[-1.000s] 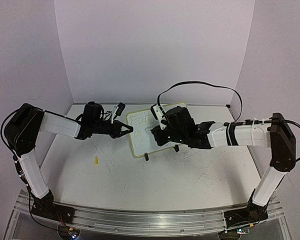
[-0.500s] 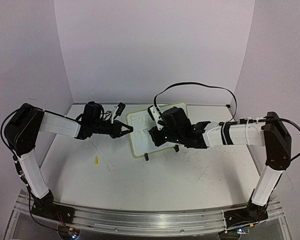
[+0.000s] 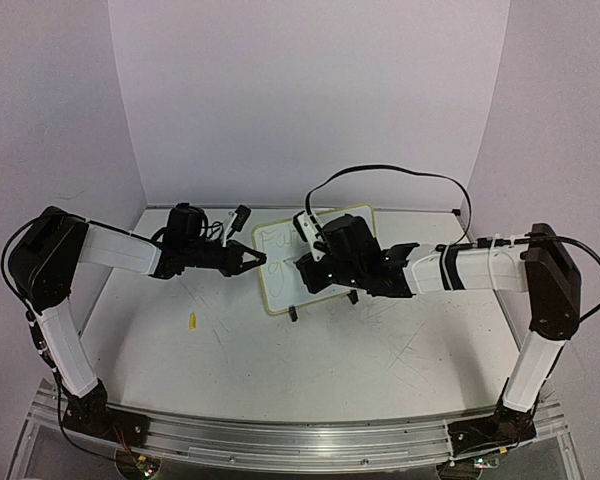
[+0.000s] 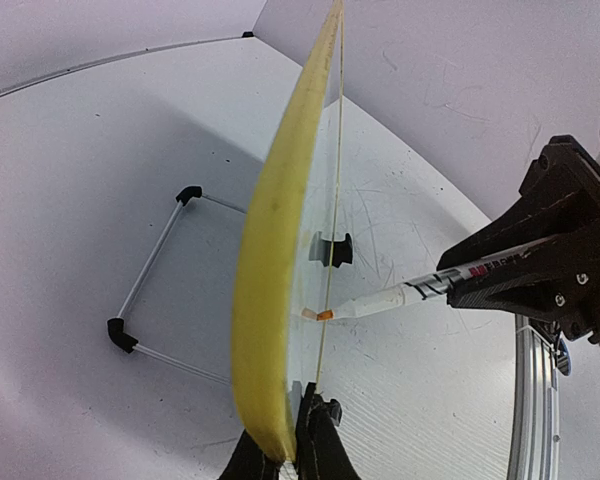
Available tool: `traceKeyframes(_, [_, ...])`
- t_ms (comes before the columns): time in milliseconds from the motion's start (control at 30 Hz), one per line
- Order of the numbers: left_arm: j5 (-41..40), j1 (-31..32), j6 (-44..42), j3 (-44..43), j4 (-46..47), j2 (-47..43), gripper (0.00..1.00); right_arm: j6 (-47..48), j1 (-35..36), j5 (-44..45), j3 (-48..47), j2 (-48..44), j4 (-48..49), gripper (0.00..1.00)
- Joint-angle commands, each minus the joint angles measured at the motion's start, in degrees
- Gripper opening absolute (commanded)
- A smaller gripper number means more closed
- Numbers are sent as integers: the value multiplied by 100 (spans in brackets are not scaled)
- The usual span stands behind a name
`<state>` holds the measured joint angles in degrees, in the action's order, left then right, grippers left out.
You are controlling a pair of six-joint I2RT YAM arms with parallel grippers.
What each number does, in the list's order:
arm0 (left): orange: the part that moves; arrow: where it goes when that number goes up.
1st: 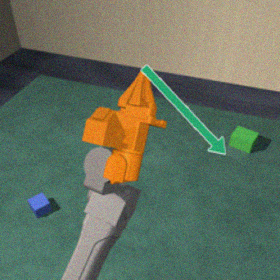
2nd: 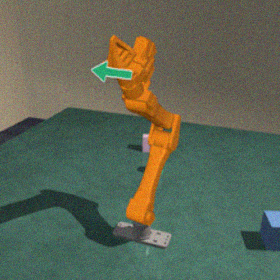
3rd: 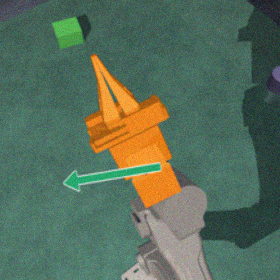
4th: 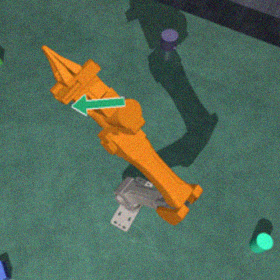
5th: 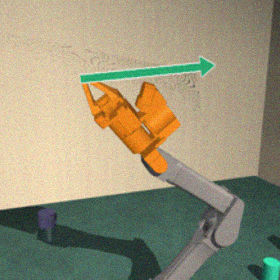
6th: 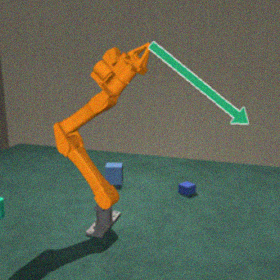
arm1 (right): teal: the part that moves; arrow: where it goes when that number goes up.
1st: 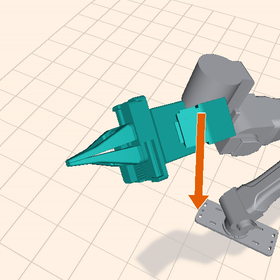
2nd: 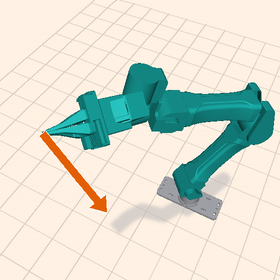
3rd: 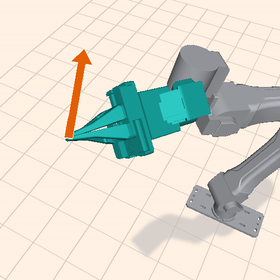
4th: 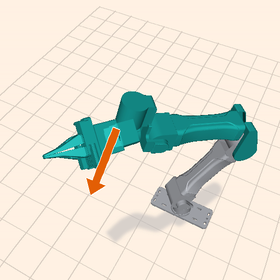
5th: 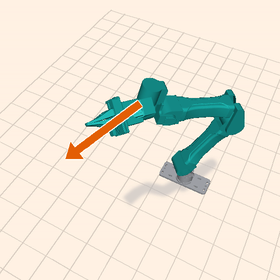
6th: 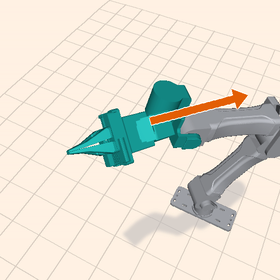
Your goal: Write a sentence on the whiteboard
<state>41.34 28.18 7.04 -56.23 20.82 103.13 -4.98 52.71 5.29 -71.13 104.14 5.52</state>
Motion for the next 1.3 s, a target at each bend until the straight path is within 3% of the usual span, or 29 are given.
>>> traceKeyframes(0, [-871,-67,-493,-49,-412,55,0,-51,-2,60,23,3,135,0])
traceKeyframes(467, [-890,-67,-493,-37,-421,30,0,-256,40,-107,353,-95,101,0])
traceKeyframes(733, [-877,-66,-495,-42,-425,34,0,-273,6,511,269,-174,147,0])
traceKeyframes(1267, [-863,-61,-519,-25,-430,39,0,-125,-163,767,-75,-215,273,0])
